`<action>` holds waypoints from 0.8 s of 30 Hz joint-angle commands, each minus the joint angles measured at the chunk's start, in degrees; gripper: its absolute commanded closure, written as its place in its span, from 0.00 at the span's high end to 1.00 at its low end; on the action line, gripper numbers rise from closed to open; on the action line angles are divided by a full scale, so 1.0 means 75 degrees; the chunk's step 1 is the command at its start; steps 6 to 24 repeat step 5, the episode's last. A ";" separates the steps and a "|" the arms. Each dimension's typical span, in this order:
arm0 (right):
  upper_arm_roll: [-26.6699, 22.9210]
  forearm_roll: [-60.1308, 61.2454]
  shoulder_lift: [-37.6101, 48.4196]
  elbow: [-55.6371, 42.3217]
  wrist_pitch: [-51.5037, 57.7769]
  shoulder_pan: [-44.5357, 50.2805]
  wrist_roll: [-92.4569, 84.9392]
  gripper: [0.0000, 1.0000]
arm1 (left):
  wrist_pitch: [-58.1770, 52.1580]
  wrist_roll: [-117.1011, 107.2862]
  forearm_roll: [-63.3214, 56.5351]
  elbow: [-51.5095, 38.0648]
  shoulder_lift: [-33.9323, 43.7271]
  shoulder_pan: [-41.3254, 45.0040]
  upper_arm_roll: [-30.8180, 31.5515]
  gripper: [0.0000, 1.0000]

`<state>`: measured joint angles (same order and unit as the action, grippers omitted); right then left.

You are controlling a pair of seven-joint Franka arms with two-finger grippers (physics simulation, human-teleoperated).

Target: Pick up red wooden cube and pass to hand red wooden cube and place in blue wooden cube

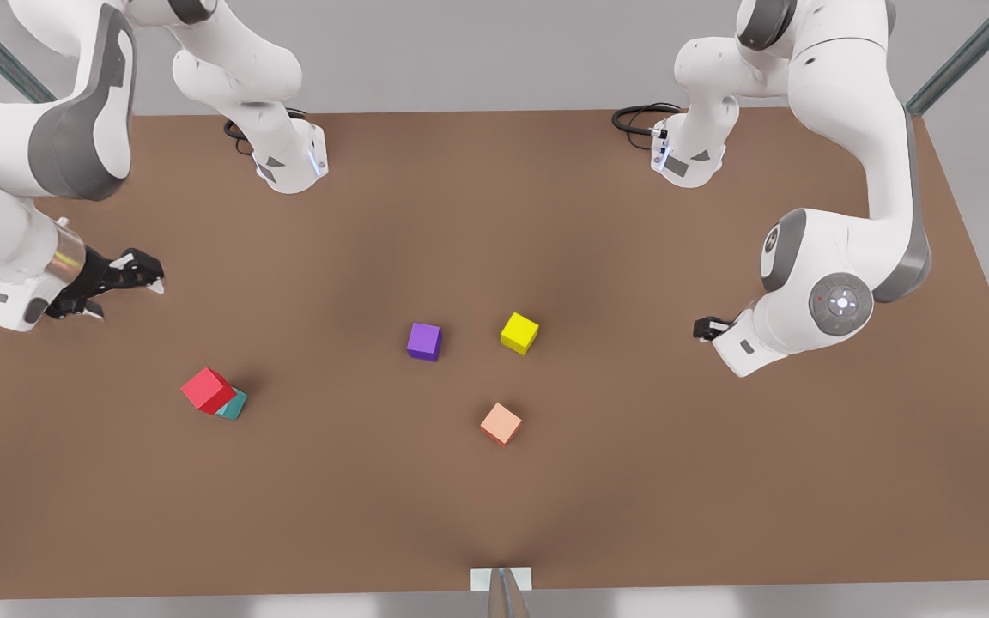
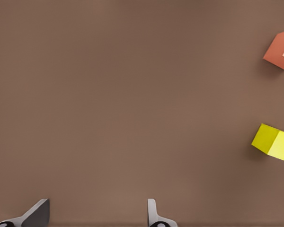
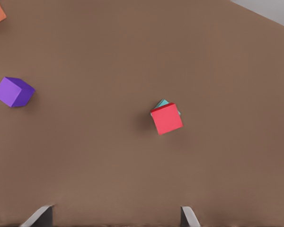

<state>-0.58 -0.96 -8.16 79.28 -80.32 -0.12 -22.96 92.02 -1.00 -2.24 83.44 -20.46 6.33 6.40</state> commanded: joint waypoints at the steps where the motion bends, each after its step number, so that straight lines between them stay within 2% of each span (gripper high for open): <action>1: -0.0004 0.0035 0.0115 0.0105 0.0900 0.0004 0.4479 1.00 | 0.0000 -0.0030 -0.0005 -0.0004 0.0009 -0.0001 0.0002 1.00; 24: 0.0008 0.0046 0.0220 0.0258 0.0619 0.0004 0.4397 1.00 | 0.0000 -0.0030 -0.0005 -0.0004 0.0009 -0.0001 0.0002 1.00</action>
